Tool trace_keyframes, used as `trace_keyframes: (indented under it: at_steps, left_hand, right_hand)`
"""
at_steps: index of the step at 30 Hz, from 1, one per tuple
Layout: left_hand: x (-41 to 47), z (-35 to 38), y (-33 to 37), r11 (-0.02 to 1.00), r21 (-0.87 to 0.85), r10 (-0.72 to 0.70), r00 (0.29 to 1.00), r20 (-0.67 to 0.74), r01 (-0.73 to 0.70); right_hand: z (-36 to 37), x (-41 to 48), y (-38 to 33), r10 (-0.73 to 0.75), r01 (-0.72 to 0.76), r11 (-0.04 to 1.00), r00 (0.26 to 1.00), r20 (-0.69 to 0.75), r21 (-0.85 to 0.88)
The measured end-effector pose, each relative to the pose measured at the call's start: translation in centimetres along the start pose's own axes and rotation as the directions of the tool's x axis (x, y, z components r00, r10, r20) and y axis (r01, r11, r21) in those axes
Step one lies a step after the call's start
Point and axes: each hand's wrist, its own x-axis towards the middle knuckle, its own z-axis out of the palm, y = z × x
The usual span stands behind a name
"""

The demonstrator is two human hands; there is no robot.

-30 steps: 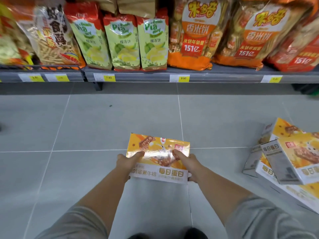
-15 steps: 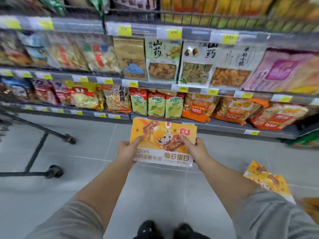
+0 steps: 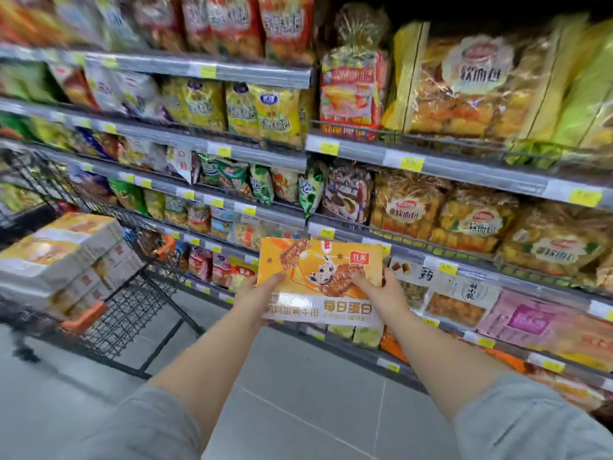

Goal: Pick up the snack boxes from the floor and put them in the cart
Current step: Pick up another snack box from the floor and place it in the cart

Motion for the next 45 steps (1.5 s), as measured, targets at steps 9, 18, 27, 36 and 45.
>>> trace_keyframes:
  at_steps: [9,18,27,36,45]
  left_hand:
    - [-6.7,-8.0,6.2,0.981,-0.136,0.12,0.982,-0.147,-0.14]
    - [-6.9,-23.3,8.9,0.97,-0.192,0.105,0.967,-0.23,-0.151]
    - [-4.6,-37.0,9.5,0.976,-0.177,0.079,0.96,-0.268,-0.13]
    - [-0.2,-45.5,9.5,0.993,-0.041,0.085,0.926,-0.369,-0.108]
    - [10.4,-52.4,13.0,0.995,-0.012,0.087,0.916,-0.391,-0.1]
  right_hand:
    - [7.6,-2.0,-8.7,-0.166,0.169,0.986,0.976,0.143,-0.009]
    - [22.3,-5.4,-12.1,-0.24,0.219,0.97,0.938,0.249,0.109]
    - [36.5,-6.9,-13.3,-0.181,0.13,0.978,0.917,0.355,0.162]
    - [46.6,-5.8,-14.0,-0.105,0.067,0.992,0.9,0.424,0.104]
    - [57.0,1.9,-15.4,-0.028,0.002,0.998,0.886,0.463,0.055]
